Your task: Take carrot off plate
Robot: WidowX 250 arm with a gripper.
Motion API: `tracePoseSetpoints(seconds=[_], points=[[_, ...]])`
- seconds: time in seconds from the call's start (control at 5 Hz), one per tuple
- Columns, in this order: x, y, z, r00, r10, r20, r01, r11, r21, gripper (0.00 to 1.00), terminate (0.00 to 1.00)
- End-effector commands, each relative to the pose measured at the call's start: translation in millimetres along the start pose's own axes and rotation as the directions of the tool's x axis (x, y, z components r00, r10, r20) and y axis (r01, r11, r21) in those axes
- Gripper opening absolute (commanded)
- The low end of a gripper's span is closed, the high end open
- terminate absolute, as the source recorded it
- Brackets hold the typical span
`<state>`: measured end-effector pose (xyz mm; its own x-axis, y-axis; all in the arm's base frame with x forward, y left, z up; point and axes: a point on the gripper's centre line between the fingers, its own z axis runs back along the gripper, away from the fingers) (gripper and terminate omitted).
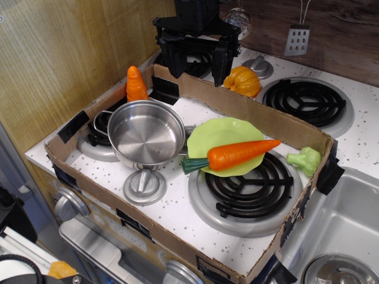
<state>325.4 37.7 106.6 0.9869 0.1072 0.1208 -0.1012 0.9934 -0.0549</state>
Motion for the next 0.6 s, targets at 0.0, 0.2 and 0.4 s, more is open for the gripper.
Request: tracePoseSetpoints(seconds=[0.0,0.2,0.4], points=[[0.0,0.0,0.0,1.000,0.000,0.000,0.000,1.000,0.000,1.00,0.00],[-0.9,-1.4,6.2,0.995,-0.091,0.049,0.090,0.996,0.018,1.00,0.00],[-6.5,-10.3,16.7,0.982,-0.183,0.042,0.181,0.982,0.053,1.00,0.00]])
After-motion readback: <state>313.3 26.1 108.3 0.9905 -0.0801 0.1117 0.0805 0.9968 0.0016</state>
